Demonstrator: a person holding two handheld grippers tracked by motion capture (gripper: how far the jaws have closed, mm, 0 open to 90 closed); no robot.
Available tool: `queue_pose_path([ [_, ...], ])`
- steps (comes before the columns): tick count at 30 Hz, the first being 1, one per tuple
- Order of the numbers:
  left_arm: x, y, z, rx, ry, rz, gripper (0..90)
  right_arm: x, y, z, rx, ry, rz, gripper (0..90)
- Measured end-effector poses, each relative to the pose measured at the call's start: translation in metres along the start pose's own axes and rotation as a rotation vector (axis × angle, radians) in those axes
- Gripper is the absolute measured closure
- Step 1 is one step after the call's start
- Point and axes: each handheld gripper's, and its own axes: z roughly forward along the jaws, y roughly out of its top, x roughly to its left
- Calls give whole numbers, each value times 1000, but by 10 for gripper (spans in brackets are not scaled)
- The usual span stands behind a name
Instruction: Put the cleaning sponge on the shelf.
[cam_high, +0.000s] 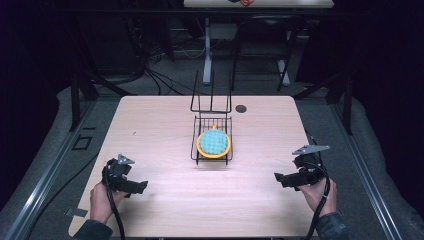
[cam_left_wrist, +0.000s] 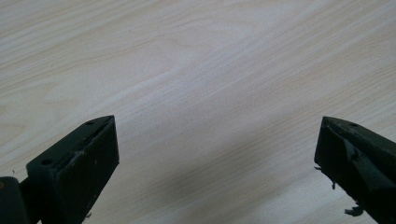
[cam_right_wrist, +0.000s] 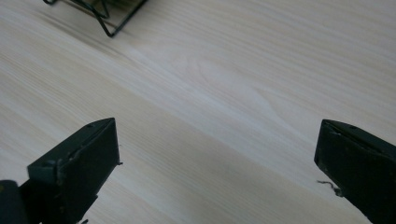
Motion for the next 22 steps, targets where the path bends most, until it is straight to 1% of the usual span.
queue_pose_path([
  [2,0,0,0,2,-10,-2,0,-3,-6,3,3,-8,6,0],
  [6,0,-1,1,2,-17,-4,0,-8,-15,12,41,-11,18,0],
  [7,0,-1,1,1,-14,0,0,-9,-17,15,46,-13,21,0],
  [10,1,0,3,16,-27,10,0,-13,-21,20,68,-16,19,0],
  [12,1,0,5,17,-33,7,0,-14,-23,26,87,-8,29,0],
  [13,1,0,6,14,-33,5,0,-15,-24,28,98,-9,25,0],
  [14,1,1,6,14,-39,5,0,-15,-24,29,100,-7,22,0],
  [20,1,1,7,2,-48,1,0,-15,-23,28,97,-9,19,0],
  [21,1,0,6,-1,-48,2,0,-15,-23,28,96,-10,19,0],
  [22,1,0,6,-12,-51,-5,0,-15,-22,28,96,-8,18,0],
])
